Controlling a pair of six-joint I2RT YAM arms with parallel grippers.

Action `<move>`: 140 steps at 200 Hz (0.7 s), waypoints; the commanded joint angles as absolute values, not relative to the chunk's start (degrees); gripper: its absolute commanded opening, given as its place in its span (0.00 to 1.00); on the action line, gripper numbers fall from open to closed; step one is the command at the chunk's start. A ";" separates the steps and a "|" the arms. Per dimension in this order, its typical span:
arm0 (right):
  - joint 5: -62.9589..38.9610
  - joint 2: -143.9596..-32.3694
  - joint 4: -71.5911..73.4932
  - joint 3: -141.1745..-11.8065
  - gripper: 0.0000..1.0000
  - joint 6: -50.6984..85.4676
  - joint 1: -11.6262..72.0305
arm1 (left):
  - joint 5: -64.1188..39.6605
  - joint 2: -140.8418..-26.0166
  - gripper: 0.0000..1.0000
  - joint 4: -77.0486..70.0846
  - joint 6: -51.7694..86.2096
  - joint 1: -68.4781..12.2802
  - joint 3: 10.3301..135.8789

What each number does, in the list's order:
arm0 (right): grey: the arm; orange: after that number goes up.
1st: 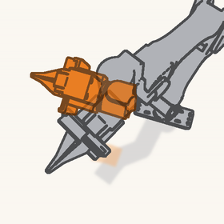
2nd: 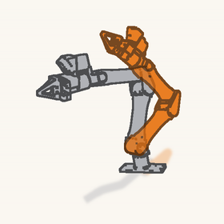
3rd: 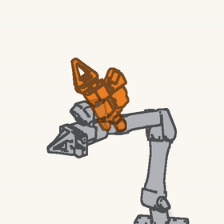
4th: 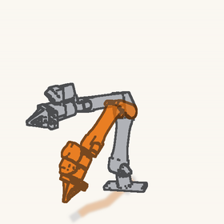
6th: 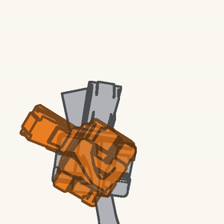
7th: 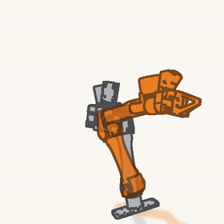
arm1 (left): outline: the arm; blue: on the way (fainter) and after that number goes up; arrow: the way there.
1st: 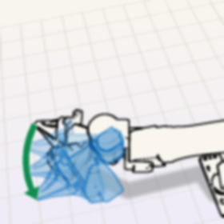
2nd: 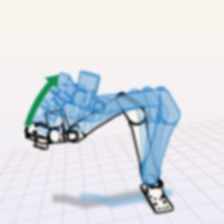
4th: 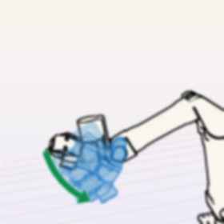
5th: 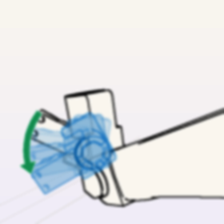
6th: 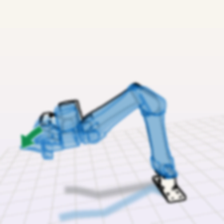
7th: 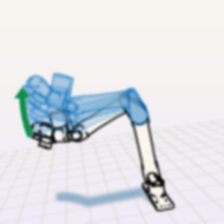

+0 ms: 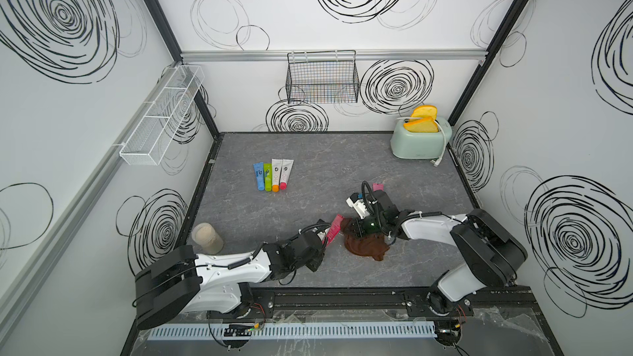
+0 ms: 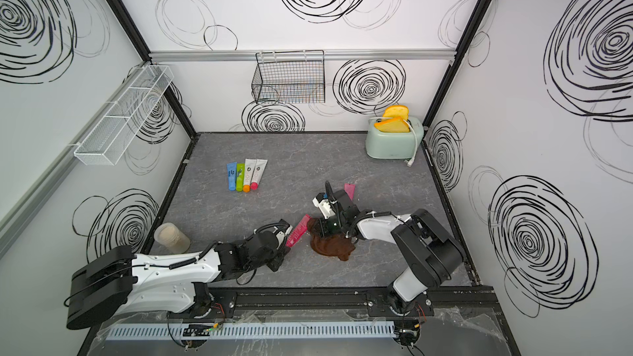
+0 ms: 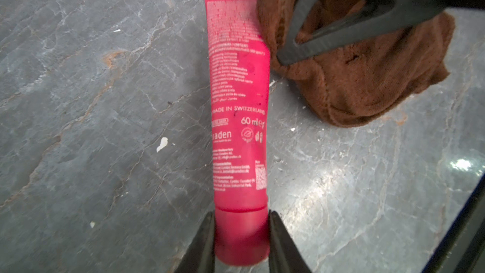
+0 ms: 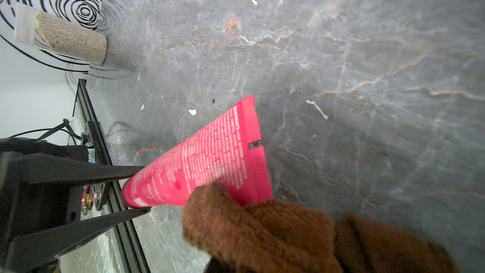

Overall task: Wipe the surface of the toothpaste tube
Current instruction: Wipe the dirt from the toothpaste tube.

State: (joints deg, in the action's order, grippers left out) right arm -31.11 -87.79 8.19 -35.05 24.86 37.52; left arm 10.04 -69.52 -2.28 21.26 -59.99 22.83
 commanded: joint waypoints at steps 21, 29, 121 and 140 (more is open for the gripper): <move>-33.65 -81.82 9.47 -35.94 0.00 24.36 37.18 | 8.24 -70.76 0.00 -4.23 20.65 -60.82 24.26; -33.84 -81.50 9.45 -35.86 0.00 24.34 36.93 | 8.19 -70.78 0.00 -4.20 20.65 -60.75 24.33; -32.95 -94.39 11.93 -38.41 0.00 23.12 37.10 | 7.55 -71.04 0.00 -4.44 20.35 -61.00 24.52; -31.37 -96.04 11.17 -38.36 0.00 22.85 39.00 | 8.39 -70.84 0.00 -4.61 20.44 -60.66 24.53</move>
